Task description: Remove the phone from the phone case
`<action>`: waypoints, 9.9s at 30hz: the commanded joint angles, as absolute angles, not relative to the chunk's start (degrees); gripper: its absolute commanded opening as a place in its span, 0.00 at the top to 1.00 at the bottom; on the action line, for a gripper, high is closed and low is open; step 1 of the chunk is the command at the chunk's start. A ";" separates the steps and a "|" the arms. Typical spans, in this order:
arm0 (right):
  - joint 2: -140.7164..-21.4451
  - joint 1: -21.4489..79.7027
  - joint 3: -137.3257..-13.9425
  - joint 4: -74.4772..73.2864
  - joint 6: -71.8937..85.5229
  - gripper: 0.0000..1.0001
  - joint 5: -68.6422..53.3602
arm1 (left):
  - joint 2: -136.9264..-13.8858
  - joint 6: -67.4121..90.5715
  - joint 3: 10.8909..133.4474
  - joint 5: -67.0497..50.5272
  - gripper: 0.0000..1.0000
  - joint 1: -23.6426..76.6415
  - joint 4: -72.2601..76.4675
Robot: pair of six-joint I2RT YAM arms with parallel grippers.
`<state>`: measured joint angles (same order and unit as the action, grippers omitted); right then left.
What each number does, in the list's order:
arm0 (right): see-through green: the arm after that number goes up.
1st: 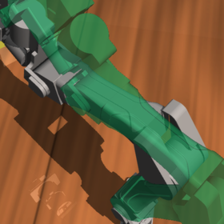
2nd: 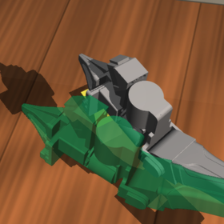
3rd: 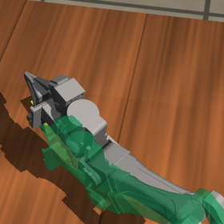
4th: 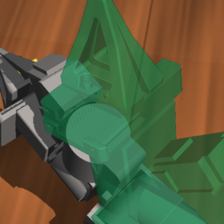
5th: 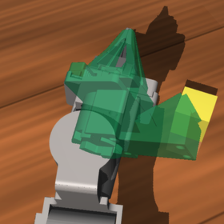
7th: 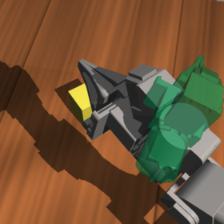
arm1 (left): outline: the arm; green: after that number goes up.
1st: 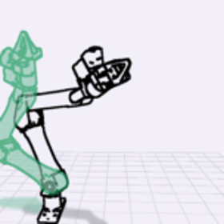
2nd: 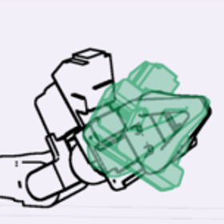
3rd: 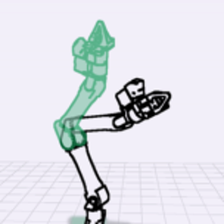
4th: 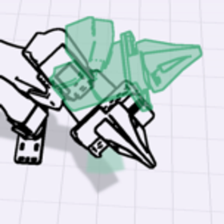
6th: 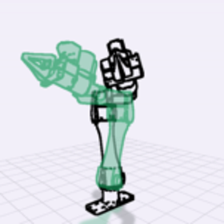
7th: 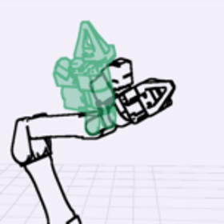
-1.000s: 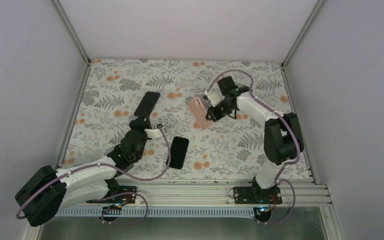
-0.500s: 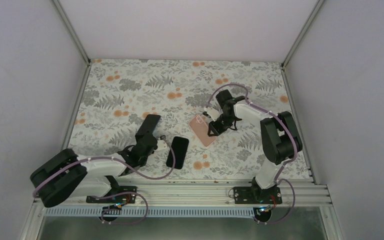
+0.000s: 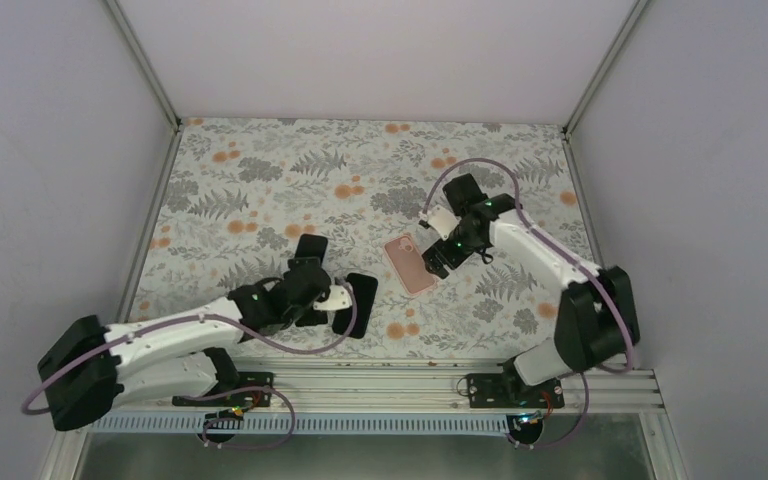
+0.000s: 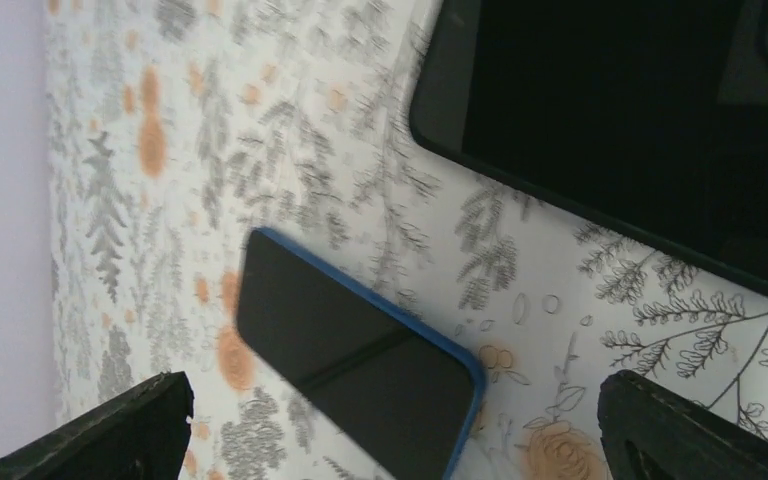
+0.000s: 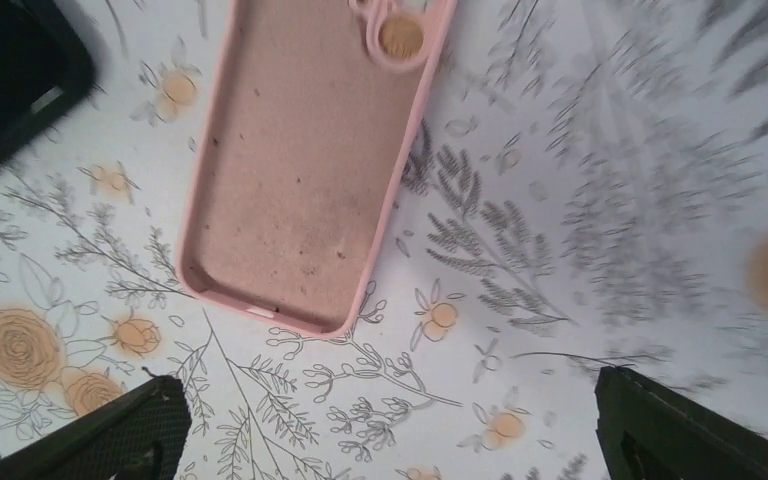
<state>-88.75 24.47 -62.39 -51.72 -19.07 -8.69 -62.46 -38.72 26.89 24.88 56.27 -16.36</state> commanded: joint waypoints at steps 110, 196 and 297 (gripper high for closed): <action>-93.35 54.57 -49.35 -18.35 -31.85 0.00 2.02 | -54.36 -33.10 50.41 -3.01 0.00 12.67 -27.29; -107.40 45.37 -57.84 -34.52 -28.91 0.00 -3.41 | -59.82 -35.16 52.73 -17.38 0.00 11.80 -40.01; -113.11 46.05 -73.35 -39.23 -35.69 0.00 -8.47 | -91.85 -47.37 74.04 -54.17 0.00 8.31 -68.96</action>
